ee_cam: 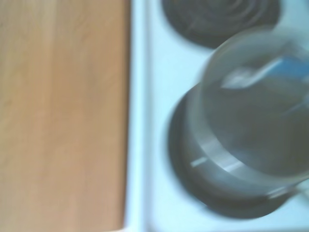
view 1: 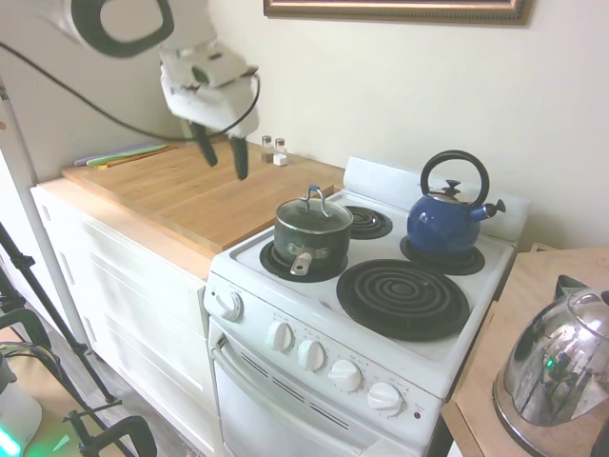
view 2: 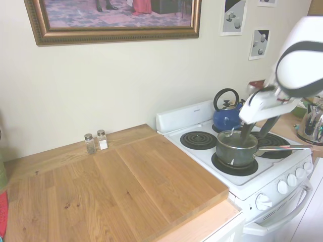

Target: Uncover the lid of the pot

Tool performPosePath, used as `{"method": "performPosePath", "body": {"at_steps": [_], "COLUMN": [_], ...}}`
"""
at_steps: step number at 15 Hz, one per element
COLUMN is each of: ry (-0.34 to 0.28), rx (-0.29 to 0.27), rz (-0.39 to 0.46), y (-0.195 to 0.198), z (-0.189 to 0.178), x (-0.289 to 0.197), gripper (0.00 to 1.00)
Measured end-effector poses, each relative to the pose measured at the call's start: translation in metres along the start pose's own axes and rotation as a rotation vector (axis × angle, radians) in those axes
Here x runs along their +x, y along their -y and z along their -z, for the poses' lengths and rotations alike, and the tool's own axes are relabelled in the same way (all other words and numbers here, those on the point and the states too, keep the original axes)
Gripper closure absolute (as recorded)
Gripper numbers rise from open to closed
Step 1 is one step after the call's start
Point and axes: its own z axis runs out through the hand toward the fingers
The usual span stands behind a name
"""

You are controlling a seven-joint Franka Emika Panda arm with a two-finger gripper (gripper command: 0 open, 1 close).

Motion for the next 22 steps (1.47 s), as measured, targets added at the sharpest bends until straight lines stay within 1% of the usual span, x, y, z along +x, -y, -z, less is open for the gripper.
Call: {"method": "performPosePath", "body": {"at_steps": [1,3,4,6,7,8,9,10,11,14,18,22], "ry": [-0.016,-0.053,-0.054,-0.021,-0.008,0.009,0.029,0.048,0.062,0.088,0.115,0.133], "rx": [-0.021,-0.073,-0.101,-0.129,-0.13,-0.116,-0.09,-0.068,-0.058,-0.066,-0.091,-0.092], "rz": [0.057,0.164,0.208,0.295,0.325,0.347,0.369,0.388,0.403,0.431,0.45,0.463], "y": [-0.002,0.009,0.019,0.041,0.049,0.054,0.053,0.051,0.047,0.04,0.035,0.03], "z": [-0.002,-0.025,-0.042,-0.075,-0.087,-0.095,-0.098,-0.097,-0.092,-0.089,-0.108,-0.12], "x": [0.014,0.039,0.052,0.08,0.093,0.105,0.115,0.122,0.127,0.131,0.133,0.134], "gripper": [0.0,0.0,0.0,0.0,1.0,1.0,1.0,1.0,1.0,1.0,1.0,1.0]}}
